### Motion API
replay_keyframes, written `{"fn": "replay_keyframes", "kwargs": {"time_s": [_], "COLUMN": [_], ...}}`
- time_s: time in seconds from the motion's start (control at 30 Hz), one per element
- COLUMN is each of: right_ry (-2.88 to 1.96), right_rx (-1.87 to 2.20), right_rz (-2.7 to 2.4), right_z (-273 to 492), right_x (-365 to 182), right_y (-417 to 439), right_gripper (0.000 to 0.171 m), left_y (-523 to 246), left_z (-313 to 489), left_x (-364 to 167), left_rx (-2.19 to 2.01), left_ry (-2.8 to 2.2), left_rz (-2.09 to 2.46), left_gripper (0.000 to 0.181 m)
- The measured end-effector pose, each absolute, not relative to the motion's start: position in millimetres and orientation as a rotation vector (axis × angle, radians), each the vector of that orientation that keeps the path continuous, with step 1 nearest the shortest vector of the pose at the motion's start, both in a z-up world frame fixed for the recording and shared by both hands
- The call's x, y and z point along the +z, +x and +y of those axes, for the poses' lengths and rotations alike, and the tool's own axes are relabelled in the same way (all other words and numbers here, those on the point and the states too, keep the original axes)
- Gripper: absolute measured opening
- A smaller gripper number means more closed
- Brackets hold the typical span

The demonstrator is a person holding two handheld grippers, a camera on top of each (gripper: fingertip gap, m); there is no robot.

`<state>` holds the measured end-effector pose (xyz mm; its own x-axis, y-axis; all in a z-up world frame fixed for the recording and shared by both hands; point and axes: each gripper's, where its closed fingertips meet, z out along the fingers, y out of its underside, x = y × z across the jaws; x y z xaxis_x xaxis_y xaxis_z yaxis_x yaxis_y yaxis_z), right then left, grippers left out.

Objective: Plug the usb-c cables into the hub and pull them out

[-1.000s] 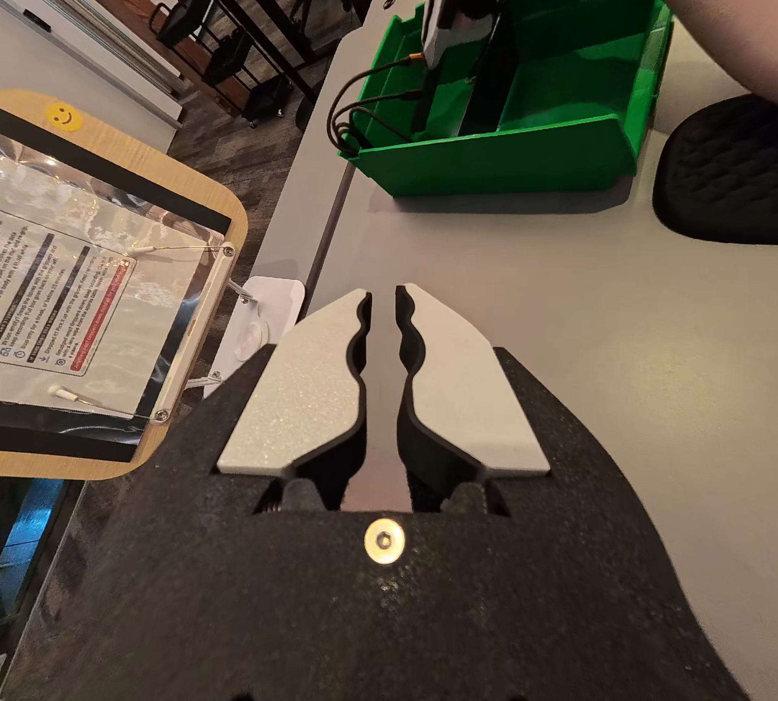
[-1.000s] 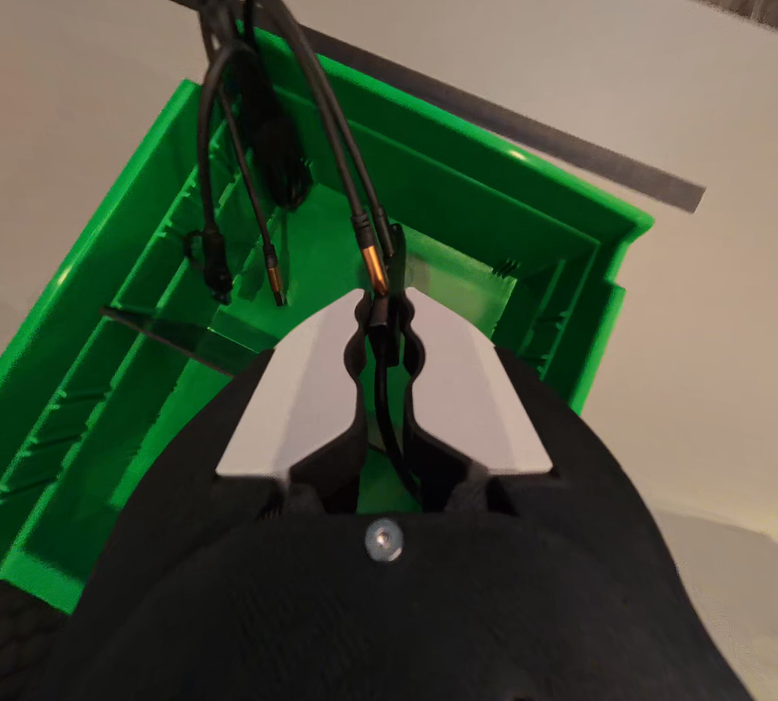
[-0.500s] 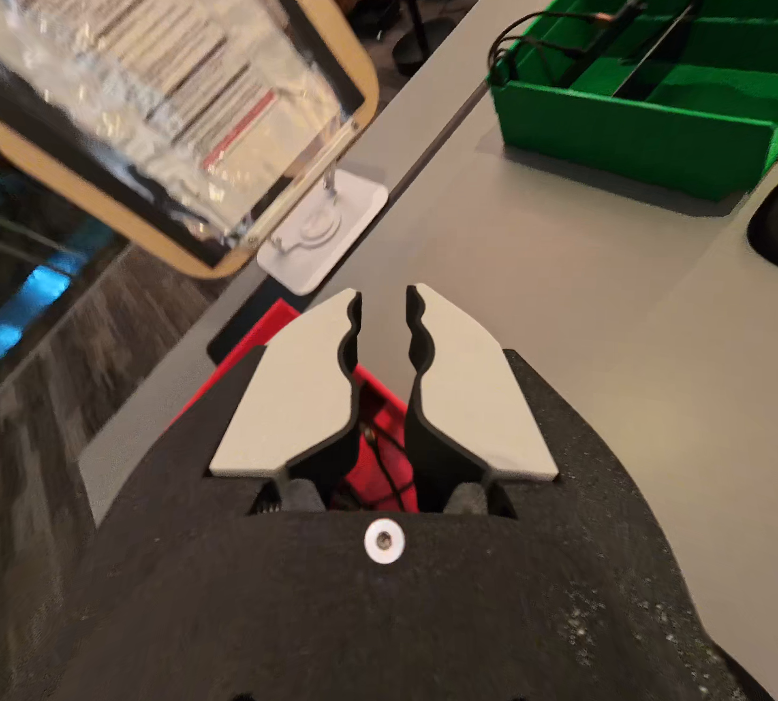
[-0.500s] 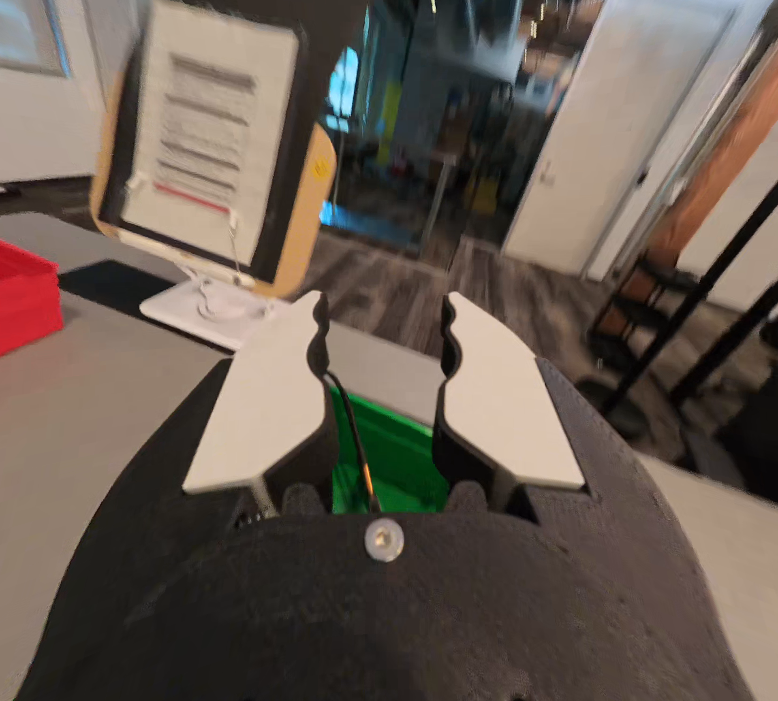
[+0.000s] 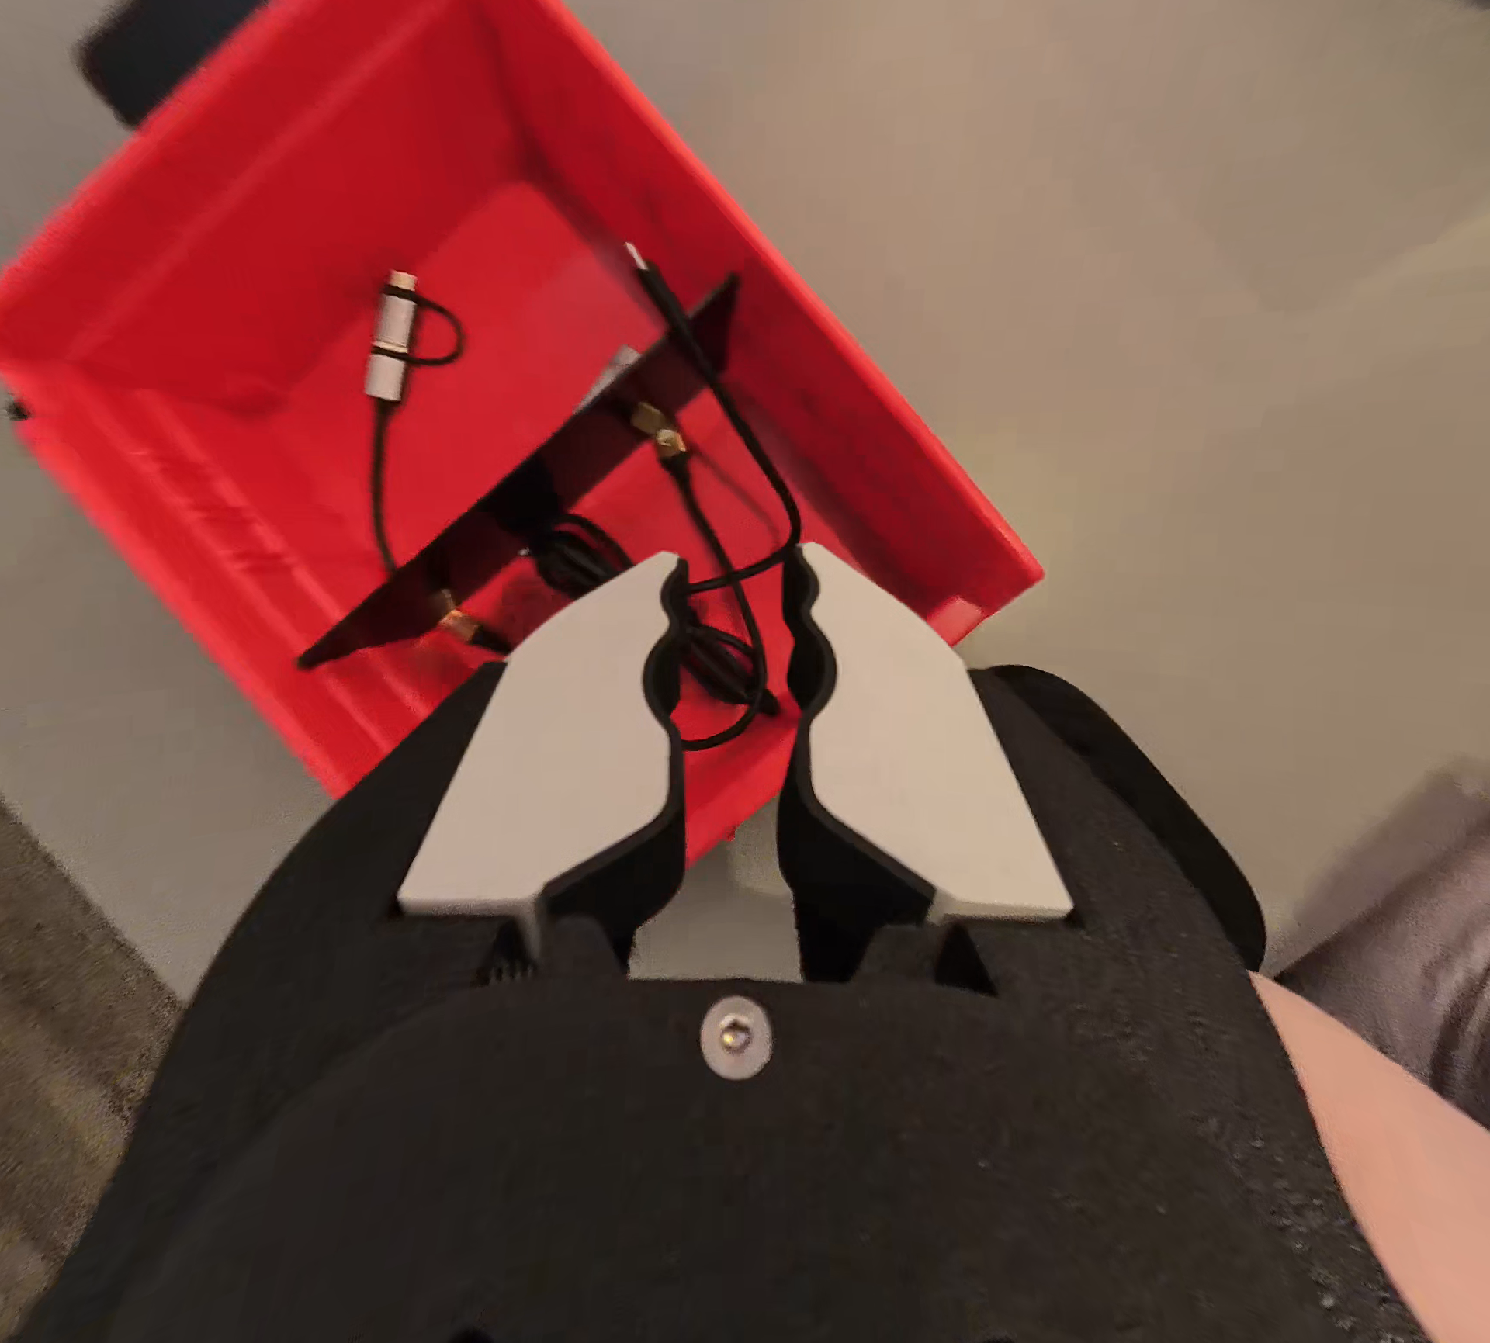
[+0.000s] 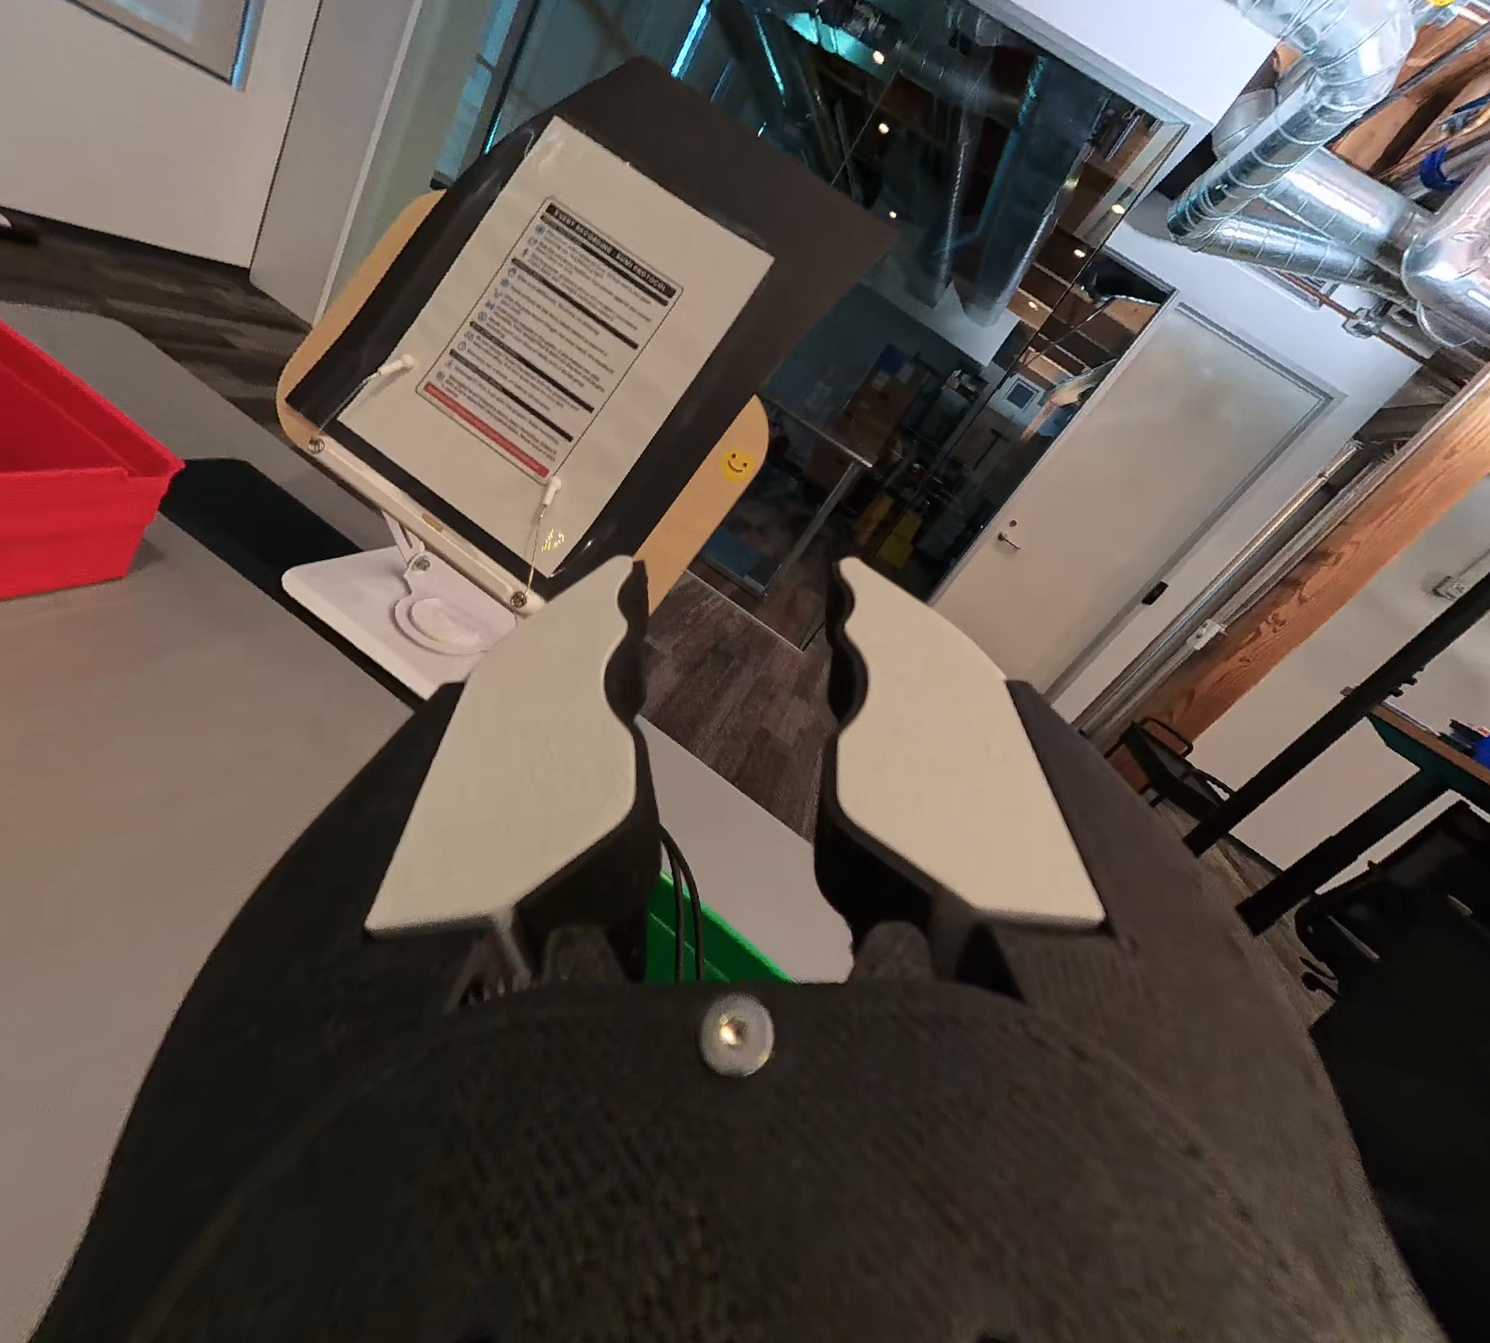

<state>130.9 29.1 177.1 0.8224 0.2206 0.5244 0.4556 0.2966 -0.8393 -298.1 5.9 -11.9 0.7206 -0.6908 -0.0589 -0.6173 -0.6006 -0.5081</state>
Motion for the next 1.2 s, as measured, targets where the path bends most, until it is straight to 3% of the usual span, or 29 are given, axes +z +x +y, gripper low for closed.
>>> {"fn": "replay_keyframes", "kwargs": {"time_s": [0.03,0.27,0.43,0.7,0.8,1.0,1.2], "right_ry": [-1.293,-1.31,-1.31,-1.348,-1.349,-1.355,-1.355], "right_rx": [-0.178,-0.18,-0.178,-0.212,-0.215,-0.226,-0.234], "right_rz": [-0.634,-0.632,-0.621,-0.644,-0.652,-0.652,-0.654], "right_z": [31,31,31,36,36,37,37], "right_x": [175,172,173,165,164,163,163], "right_y": [131,135,139,140,140,143,143], "right_gripper": [0.043,0.043,0.042,0.042,0.042,0.041,0.04], "left_y": [-296,-291,-275,-269,-268,-272,-276], "left_z": [8,22,21,27,32,29,26], "left_x": [-20,-75,-77,-106,-106,-97,-49], "left_rx": [-0.206,-0.296,-0.47,-0.311,-0.29,-0.296,-0.356], "left_ry": [-2.443,-2.665,-2.68,-2.78,-2.763,-2.753,-2.565], "left_rz": [1.026,1.028,1.003,1.109,1.11,1.121,1.031], "left_gripper": [0.022,0.023,0.029,0.032,0.005,0.004,0.0]}}
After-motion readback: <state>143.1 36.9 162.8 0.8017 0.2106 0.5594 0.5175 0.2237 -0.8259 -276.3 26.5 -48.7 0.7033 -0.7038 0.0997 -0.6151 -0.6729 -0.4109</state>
